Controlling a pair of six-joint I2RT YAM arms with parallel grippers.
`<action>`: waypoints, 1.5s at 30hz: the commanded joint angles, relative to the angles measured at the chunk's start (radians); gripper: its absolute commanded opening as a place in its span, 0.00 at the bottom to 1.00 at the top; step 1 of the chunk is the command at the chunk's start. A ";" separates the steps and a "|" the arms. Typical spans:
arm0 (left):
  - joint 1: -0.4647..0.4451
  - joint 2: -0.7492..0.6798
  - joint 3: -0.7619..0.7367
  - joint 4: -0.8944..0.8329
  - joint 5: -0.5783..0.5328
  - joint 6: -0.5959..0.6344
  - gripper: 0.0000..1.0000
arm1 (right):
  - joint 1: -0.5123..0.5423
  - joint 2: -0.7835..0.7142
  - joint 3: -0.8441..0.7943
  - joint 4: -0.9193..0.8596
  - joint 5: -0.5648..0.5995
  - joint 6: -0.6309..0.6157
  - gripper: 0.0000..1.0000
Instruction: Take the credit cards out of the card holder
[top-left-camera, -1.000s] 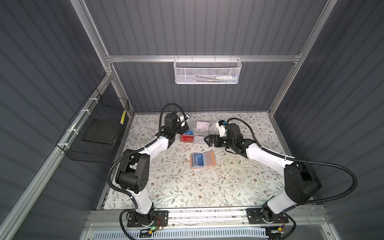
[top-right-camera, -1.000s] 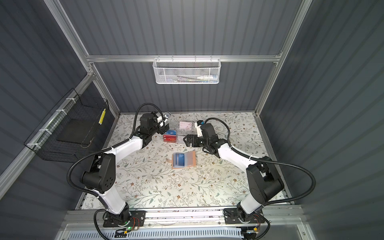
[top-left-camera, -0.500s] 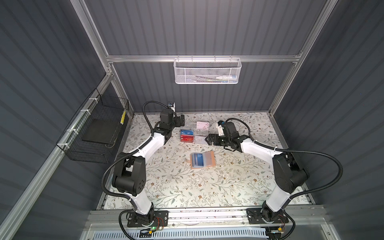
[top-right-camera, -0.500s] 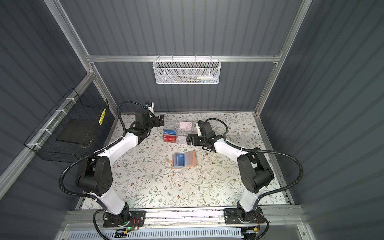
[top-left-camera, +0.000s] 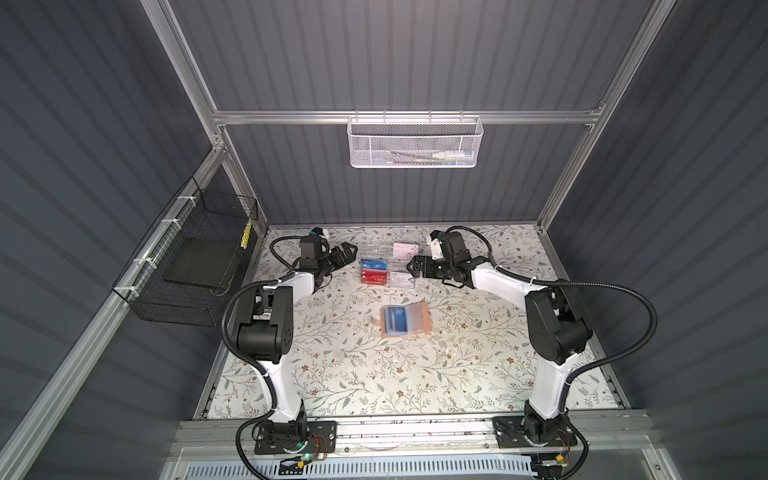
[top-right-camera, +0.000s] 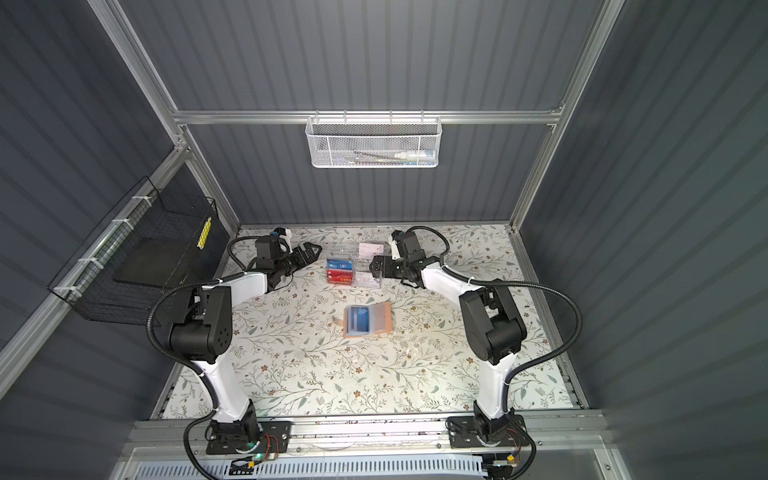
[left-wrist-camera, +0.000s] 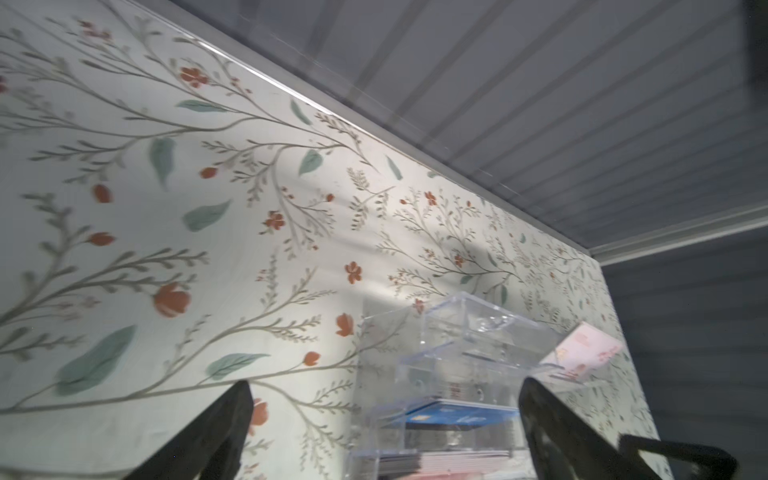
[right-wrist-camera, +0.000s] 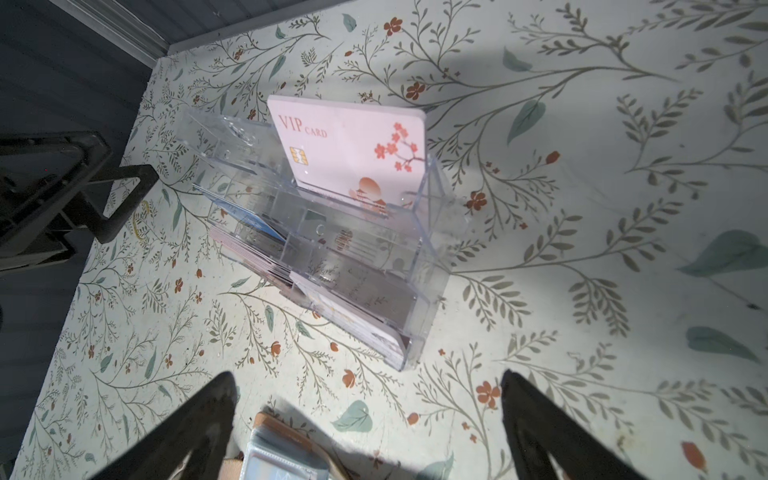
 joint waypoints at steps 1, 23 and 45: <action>-0.006 0.030 0.021 0.114 0.109 -0.035 1.00 | -0.004 0.034 0.048 -0.010 -0.026 -0.016 0.99; -0.103 0.091 -0.025 0.280 0.106 -0.041 1.00 | -0.014 0.143 0.106 0.034 -0.087 -0.046 0.99; -0.148 0.032 -0.096 0.241 0.022 0.020 1.00 | -0.036 0.191 0.196 -0.020 -0.132 -0.094 0.99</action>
